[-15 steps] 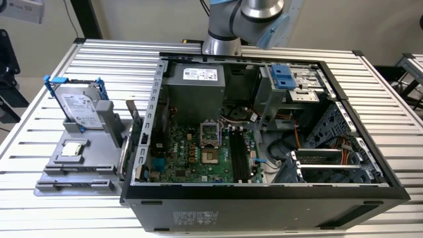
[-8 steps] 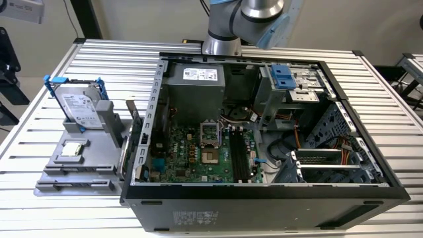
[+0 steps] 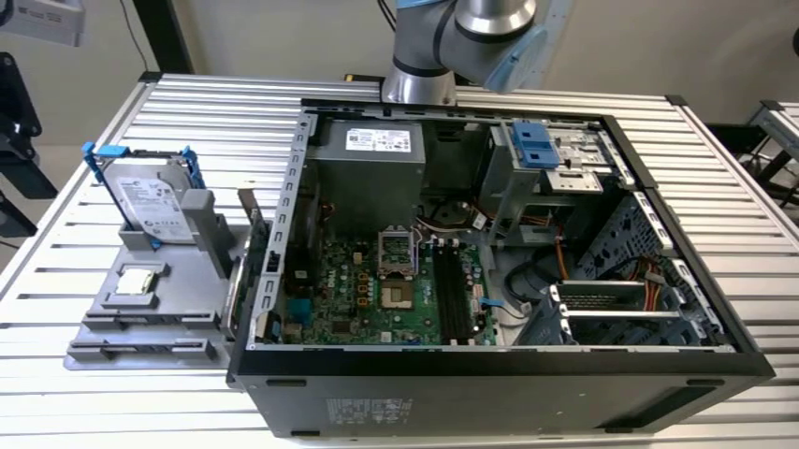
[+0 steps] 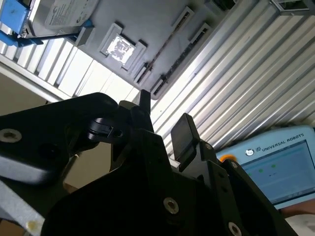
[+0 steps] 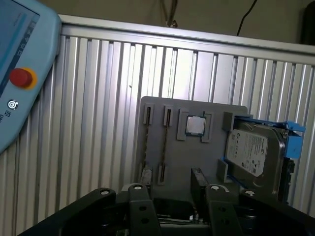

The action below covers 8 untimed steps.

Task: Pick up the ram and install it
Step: 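Pick up the ram and move it above insertion slot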

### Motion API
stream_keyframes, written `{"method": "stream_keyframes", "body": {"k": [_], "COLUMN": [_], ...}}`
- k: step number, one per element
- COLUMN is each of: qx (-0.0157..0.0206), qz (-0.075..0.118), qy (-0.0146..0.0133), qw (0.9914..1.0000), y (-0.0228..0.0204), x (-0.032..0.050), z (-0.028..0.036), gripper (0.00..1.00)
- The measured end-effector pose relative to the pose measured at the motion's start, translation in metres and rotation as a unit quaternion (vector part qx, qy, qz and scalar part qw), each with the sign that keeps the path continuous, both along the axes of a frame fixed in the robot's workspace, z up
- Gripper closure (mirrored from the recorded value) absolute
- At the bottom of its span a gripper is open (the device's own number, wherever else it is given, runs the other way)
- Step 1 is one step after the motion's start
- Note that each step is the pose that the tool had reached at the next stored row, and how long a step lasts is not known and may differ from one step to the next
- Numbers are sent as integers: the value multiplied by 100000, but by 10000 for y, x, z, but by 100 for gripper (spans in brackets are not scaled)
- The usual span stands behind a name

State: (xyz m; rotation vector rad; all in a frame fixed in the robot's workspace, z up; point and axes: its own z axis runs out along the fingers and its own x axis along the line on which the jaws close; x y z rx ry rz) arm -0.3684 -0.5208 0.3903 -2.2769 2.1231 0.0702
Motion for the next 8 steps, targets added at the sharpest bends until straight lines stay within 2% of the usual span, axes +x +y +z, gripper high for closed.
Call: {"method": "stream_keyframes", "body": {"k": [4,8], "qx": [-10,2], "qz": [-2679,-2703], "qy": [3,-11], "qw": [99964,99963], "y": [0,0], "x": [-2,-2], "z": [-11,-13], "gripper": [0,0]}}
